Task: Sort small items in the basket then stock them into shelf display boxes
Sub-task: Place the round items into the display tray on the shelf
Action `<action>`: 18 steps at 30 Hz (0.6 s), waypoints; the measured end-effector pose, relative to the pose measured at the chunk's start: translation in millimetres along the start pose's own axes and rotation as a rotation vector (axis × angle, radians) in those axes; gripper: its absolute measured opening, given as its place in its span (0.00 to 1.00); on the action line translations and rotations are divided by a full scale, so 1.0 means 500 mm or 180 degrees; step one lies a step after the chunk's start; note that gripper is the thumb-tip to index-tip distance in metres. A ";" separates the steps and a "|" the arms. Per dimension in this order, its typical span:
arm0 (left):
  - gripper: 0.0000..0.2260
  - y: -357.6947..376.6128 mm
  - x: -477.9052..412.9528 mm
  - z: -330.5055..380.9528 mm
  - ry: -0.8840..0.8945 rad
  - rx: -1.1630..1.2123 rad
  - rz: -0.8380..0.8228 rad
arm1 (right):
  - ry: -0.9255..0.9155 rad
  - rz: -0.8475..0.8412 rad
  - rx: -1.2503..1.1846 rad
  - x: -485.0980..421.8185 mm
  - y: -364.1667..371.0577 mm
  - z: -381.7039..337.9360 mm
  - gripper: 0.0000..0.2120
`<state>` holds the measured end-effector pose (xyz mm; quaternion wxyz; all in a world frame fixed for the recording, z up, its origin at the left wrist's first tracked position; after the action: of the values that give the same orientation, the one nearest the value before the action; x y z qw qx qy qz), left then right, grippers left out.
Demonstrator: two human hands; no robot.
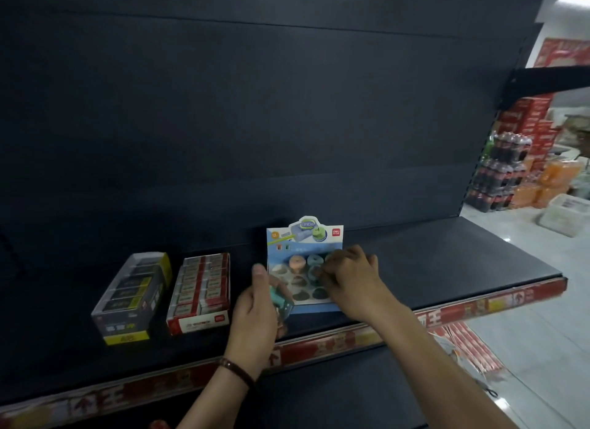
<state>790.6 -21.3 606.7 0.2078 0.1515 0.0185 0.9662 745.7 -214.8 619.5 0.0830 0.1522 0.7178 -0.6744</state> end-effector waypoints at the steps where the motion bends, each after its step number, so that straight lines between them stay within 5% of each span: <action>1: 0.32 0.000 -0.002 0.002 -0.0152 0.0195 -0.0094 | 0.0003 -0.0035 -0.0011 0.003 -0.003 0.001 0.17; 4: 0.29 0.005 -0.005 0.006 -0.0318 0.0517 -0.0338 | 0.0062 0.0258 -0.0128 0.023 -0.022 -0.002 0.14; 9: 0.24 0.012 -0.004 0.014 -0.0239 0.0425 -0.0533 | 0.0350 0.1713 -0.1680 0.094 -0.096 -0.038 0.10; 13: 0.26 0.026 0.000 0.022 -0.0056 0.0310 -0.0728 | -0.0154 0.1643 -0.2340 0.117 -0.133 -0.094 0.12; 18: 0.24 0.053 0.012 0.033 0.0222 0.0224 -0.0907 | -0.0448 0.1630 -0.1988 0.116 -0.122 -0.112 0.15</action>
<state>779.9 -43.5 626.5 0.3366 0.1209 0.0810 0.9303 676.0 -156.0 662.4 0.3392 0.2469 0.8195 -0.3904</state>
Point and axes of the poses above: each hand's wrist, its own x-axis away from the middle knuckle, its own y-axis out of the palm, z = x × y, the point moved 4 cm from there along -x, towards the middle knuckle, and after that the axes turned 15 degrees about -y, right-handed, at the moved point
